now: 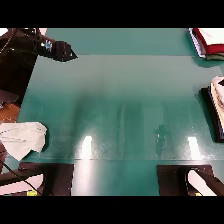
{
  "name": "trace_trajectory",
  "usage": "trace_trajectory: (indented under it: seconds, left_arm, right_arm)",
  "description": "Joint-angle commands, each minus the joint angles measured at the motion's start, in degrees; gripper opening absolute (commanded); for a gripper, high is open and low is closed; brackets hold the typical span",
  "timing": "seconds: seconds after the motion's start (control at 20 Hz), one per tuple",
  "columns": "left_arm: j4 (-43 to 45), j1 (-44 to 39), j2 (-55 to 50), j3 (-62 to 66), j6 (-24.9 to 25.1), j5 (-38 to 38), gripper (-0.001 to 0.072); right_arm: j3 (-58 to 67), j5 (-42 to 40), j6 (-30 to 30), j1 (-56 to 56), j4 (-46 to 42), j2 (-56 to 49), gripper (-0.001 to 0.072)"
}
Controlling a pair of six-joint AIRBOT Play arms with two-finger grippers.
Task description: Fold the shirts.
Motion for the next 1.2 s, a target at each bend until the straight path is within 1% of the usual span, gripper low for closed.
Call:
trace_trajectory:
  seconds: [0.0, 0.05, 0.1, 0.2, 0.35, 0.4, 0.45, 0.5, 0.55, 0.65, 0.75, 0.9, 1.0, 1.05, 1.1, 1.15]
  left_arm:
    - [4.96, 0.96, 0.44, 1.88, -0.37, -7.69, 0.0027]
    - [9.55, 1.86, 1.4, 2.99, -0.98, -12.13, 0.0027]
    - [13.46, 3.1, 3.26, 3.04, -1.99, -14.05, 0.0027]
    - [18.43, 6.29, 8.44, 0.44, -3.76, -14.12, 0.0027]
    - [24.7, 11.04, 15.96, -12.52, -4.52, -16.15, 0.003]
    - [27.28, 12.44, 17.75, -18.4, -4.81, -16.31, 0.0225]
    - [29.99, 13.86, 19.21, -25.07, -5.9, -15.8, 0.0605]
    - [32.83, 15.1, 20.06, -31.01, -7.41, -14.27, 0.0719]
    - [35.67, 16.44, 20.22, -36.76, -8.39, -12.61, 0.072]
    - [38.75, 18.86, 20.2, -46.29, -10.47, -8.22, 0.072]
    - [40.24, 20.52, 20.2, -53.11, -12.74, -3.43, 0.072]
    - [40.52, 21.27, 20.2, -59.87, -14.14, 2.14, 0.072]
    - [40.54, 21.27, 20.2, -62.51, -14.93, 3.08, 0.0719]
    - [40.52, 21.27, 20.2, -62.55, -14.91, 2.67, 0.0594]
    - [40.5, 21.27, 20.22, -61.86, -14.6, 2.05, 0.022]
    - [40.5, 21.24, 20.22, -60.61, -14.47, 1.81, 0.0037]
  right_arm:
    - [-0.02, -0.57, 0.0, 0.04, 0.0, 0.04, 0.0016]
    - [-0.02, -0.57, 0.0, 0.04, 0.0, 0.04, 0.0016]
    - [-0.02, -0.59, 0.0, 0.04, -0.02, 0.04, 0.0017]
    - [-0.02, -0.63, 0.0, 0.04, 0.02, 0.04, 0.0017]
    - [-0.02, -0.63, 0.0, 0.04, 0.02, 0.04, 0.0016]
    - [-0.02, -0.7, 0.0, 0.04, 0.02, 0.04, 0.0016]
    - [-0.02, -0.72, 0.0, 0.04, 0.0, 0.04, 0.0017]
    - [-0.02, -0.7, 0.0, 0.04, 0.0, 0.04, 0.0017]
    - [-0.02, -0.7, 0.0, 0.04, 0.0, 0.04, 0.0016]
    - [-0.02, -0.7, 0.0, 0.04, 0.0, 0.04, 0.0017]
    - [-0.02, -0.7, 0.0, 0.04, 0.02, 0.04, 0.0017]
    - [-0.02, -0.66, 0.02, 0.04, 0.04, 0.04, 0.0017]
    - [-0.02, -0.66, 0.02, 0.04, 0.46, 0.04, 0.0017]
    - [-0.02, -0.66, 0.02, 0.04, 0.44, 0.04, 0.0016]
    - [-0.02, -0.66, 0.02, 0.04, 0.44, 0.04, 0.0016]
    - [-0.02, -0.66, 0.02, 0.04, 0.46, 0.04, 0.0016]
